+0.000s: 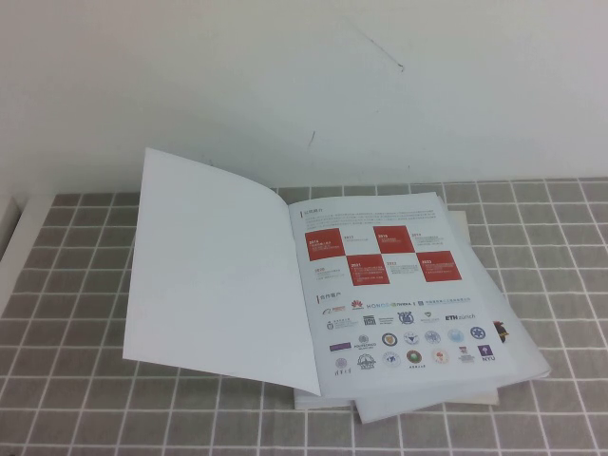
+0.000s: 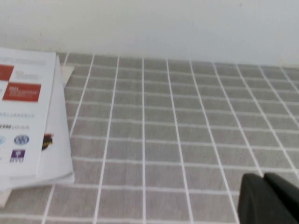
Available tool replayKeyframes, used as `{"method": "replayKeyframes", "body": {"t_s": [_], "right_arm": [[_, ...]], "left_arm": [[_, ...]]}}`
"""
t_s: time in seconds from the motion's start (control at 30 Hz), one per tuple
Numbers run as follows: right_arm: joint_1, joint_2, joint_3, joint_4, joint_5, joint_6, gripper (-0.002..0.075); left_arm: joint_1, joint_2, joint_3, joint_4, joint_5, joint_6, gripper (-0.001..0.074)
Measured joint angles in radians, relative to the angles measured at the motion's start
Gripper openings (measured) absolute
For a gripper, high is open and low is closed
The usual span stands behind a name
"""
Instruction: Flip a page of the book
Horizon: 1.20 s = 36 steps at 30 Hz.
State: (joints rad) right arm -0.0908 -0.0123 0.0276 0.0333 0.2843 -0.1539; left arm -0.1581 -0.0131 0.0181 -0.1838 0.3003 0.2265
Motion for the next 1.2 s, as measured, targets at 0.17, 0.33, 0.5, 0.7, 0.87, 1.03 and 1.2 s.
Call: {"method": "replayKeyframes", "body": {"t_s": [0.17,0.33,0.5,0.7,0.87,1.03,1.2], "right_arm": [[0.000,0.000,0.000,0.000,-0.170,-0.004,-0.0003],[0.000,0.000,0.000,0.000,-0.466,-0.006,-0.0003],[0.000,0.000,0.000,0.001,-0.791,-0.006,-0.0003],[0.000,0.000,0.000,0.001,-1.002,-0.006,-0.0003],[0.000,0.000,0.000,0.001,-1.020,-0.006,-0.0003],[0.000,0.000,0.000,0.001,-1.023,0.009,-0.0003],[0.000,0.000,0.000,0.001,-1.064,0.030,-0.0003]], "left_arm": [[0.000,0.000,0.004,-0.070,-0.118,0.000,-0.0004],[0.000,0.000,0.004,-0.138,-0.322,0.000,-0.0004],[0.000,0.000,0.004,-0.163,-0.588,-0.004,-0.0004],[0.000,0.000,0.004,-0.175,-0.943,-0.038,-0.0004],[0.000,0.000,0.004,-0.180,-1.065,-0.039,-0.0004],[0.000,0.000,0.004,-0.180,-1.073,-0.042,-0.0004],[0.000,0.000,0.004,-0.220,-1.111,-0.067,-0.0004]]}}
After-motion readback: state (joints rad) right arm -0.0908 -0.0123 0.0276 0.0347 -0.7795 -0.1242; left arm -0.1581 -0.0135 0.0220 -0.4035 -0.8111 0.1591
